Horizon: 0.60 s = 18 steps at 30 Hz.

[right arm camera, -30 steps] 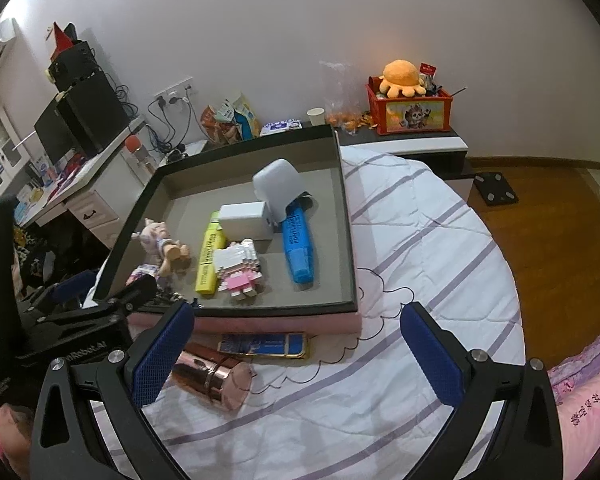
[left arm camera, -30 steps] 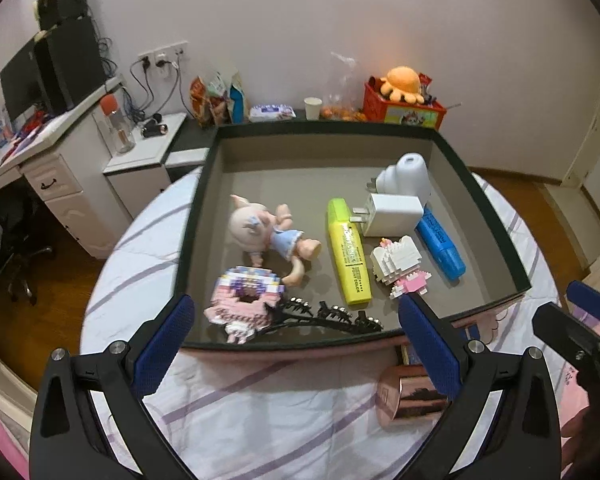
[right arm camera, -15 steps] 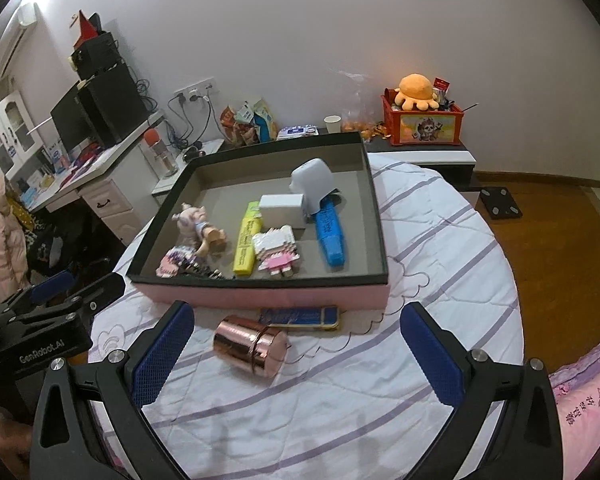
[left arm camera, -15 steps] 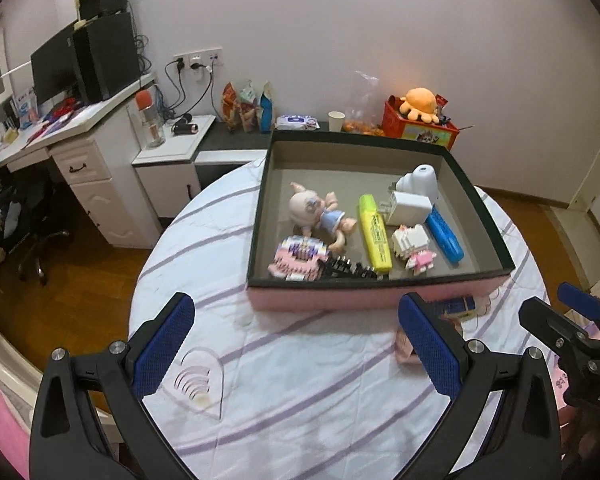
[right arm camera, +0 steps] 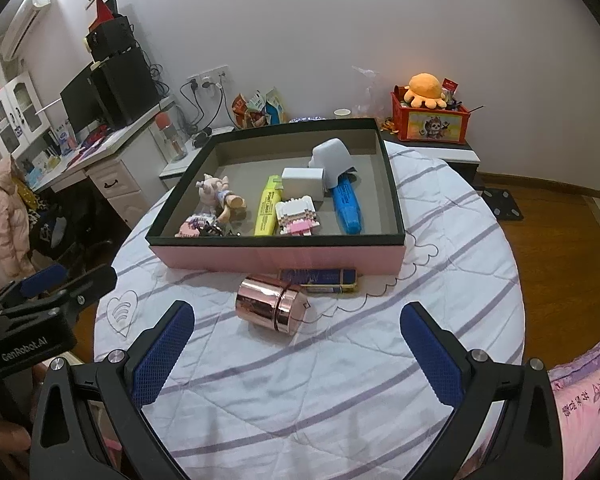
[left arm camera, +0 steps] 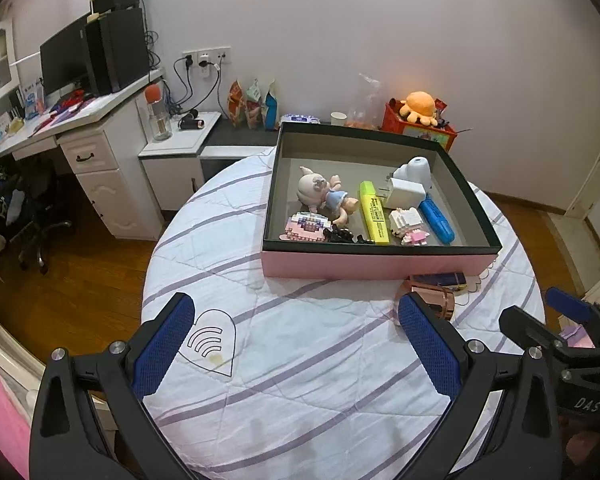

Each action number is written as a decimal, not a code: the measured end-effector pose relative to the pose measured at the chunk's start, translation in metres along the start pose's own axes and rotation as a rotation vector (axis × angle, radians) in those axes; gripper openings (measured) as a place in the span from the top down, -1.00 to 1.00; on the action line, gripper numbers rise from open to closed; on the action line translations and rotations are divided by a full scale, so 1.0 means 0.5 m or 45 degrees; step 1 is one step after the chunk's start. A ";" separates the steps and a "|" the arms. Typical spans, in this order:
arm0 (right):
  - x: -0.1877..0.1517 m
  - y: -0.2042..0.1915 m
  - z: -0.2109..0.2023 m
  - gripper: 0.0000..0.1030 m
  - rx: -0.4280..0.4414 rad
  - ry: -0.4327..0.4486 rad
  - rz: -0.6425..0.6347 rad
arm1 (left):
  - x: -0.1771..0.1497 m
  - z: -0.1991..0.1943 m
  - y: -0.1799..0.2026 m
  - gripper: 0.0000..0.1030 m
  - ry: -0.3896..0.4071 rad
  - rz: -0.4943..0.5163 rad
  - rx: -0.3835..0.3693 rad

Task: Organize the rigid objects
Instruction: 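Reach the right gripper to the copper cup and close on it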

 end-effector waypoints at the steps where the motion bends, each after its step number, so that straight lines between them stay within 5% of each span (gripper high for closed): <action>1: -0.001 0.001 0.002 -1.00 -0.003 -0.005 0.001 | -0.001 0.000 0.001 -1.00 -0.001 0.001 -0.001; 18: -0.017 -0.035 0.124 -1.00 -0.009 -0.162 0.014 | -0.004 0.080 -0.046 -1.00 -0.083 -0.025 0.026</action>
Point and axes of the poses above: each gripper's, at about its wrist camera, not at the fingertips, and z roughly the way its jaws point, y to its right, x to its top, the point moved 2 cm from there along z, roughly the way its jaws point, and after that the axes turned 5 degrees about -z, right-handed, at the moved point
